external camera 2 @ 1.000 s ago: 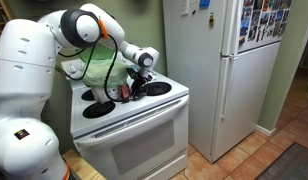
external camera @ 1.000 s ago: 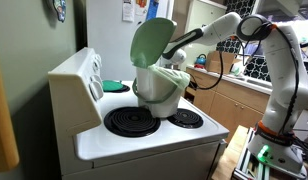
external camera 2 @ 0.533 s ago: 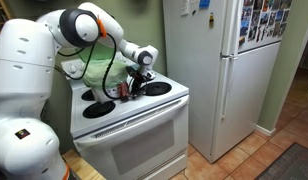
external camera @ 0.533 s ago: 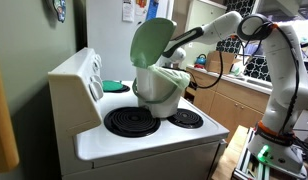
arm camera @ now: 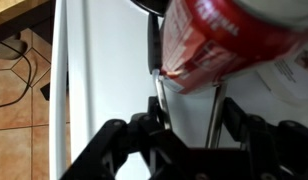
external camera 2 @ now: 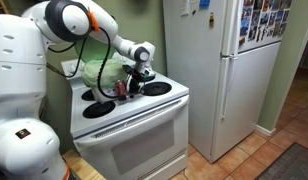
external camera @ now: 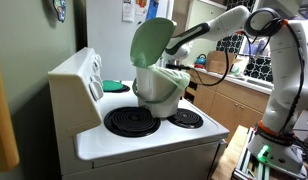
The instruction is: Use the silver tongs to pick up the red can and put it in the bin, put the silver tongs back on the hob of the stove
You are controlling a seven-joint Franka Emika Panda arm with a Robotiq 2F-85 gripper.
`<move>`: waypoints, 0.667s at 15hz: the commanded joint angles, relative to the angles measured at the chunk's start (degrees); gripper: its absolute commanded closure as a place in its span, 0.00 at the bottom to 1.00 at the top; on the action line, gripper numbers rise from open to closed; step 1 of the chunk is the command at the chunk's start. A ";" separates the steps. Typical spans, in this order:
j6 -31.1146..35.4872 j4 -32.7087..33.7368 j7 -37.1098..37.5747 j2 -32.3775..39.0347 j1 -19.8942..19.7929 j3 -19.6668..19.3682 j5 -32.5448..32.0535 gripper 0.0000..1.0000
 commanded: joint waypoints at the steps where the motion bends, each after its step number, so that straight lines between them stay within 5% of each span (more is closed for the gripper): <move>1: 1.59 -7.62 -0.63 -7.00 0.51 -0.31 -0.28 0.61; 7: 1.54 -14.84 3.52 -15.85 0.94 0.49 0.60 0.61; 8: -0.03 -9.89 1.28 -11.01 0.41 0.56 0.32 0.36; 10: -0.02 -11.82 2.37 -13.47 0.45 0.81 0.31 0.36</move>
